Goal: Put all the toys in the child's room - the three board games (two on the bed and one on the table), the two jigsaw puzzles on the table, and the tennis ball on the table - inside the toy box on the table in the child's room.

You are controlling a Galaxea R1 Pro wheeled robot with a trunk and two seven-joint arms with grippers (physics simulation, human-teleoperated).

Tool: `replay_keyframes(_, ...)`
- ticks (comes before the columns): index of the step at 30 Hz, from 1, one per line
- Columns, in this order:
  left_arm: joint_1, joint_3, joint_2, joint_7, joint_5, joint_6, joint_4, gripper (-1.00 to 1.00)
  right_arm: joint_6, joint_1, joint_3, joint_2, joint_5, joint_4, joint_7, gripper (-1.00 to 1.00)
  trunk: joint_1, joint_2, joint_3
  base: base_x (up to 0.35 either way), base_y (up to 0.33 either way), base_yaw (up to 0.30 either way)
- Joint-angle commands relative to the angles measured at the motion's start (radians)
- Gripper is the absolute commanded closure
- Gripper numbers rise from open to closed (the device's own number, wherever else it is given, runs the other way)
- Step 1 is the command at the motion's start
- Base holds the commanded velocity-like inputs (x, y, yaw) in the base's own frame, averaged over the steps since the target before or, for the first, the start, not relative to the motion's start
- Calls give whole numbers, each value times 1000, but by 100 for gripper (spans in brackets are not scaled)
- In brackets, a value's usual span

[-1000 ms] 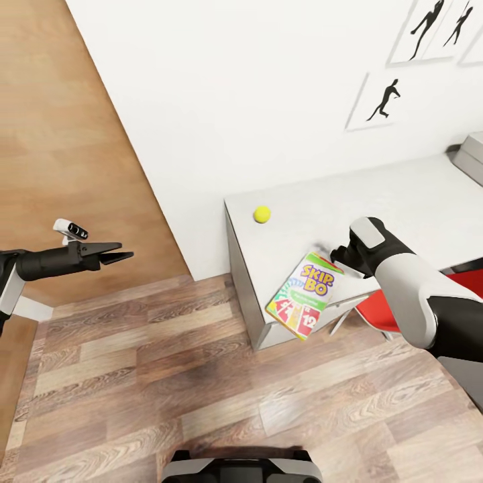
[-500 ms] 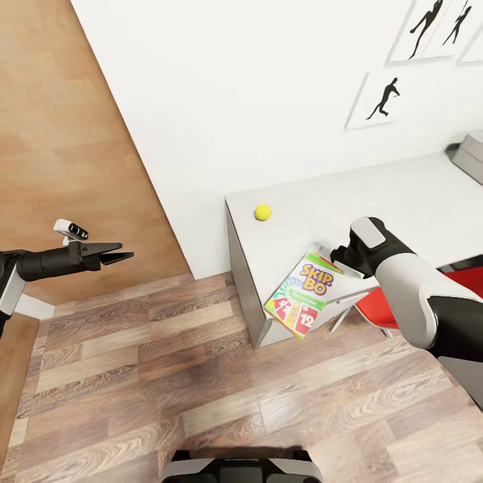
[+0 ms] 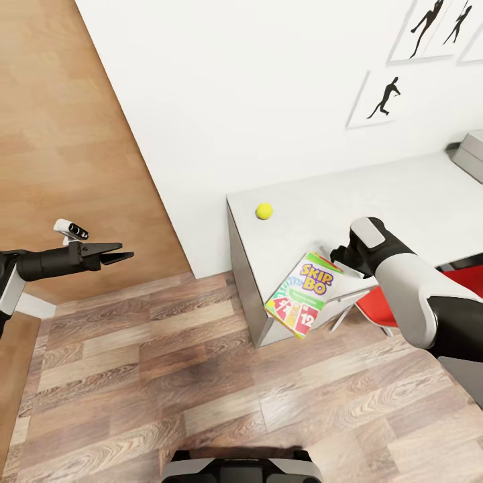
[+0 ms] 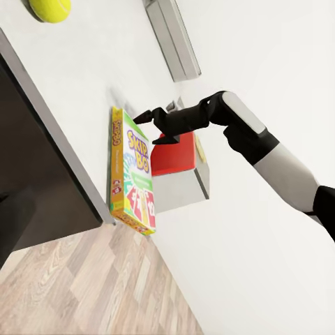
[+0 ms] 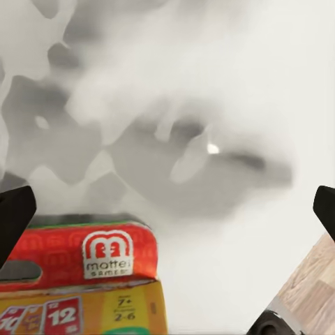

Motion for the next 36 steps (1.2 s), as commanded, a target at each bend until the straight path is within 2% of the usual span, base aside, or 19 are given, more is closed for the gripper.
replay_keyframes(1,-1,-1,0,-4,0,11,1,-100,5,1,-8,0,-18,3,-6,-100,1,-1,-2,-19,14,0)
replay_keyframes(36,-1,0,1,-4,0,11,1,-100,-29,2,-8,0,-14,-25,-6,-100,1,-1,-2,-1,4,0)
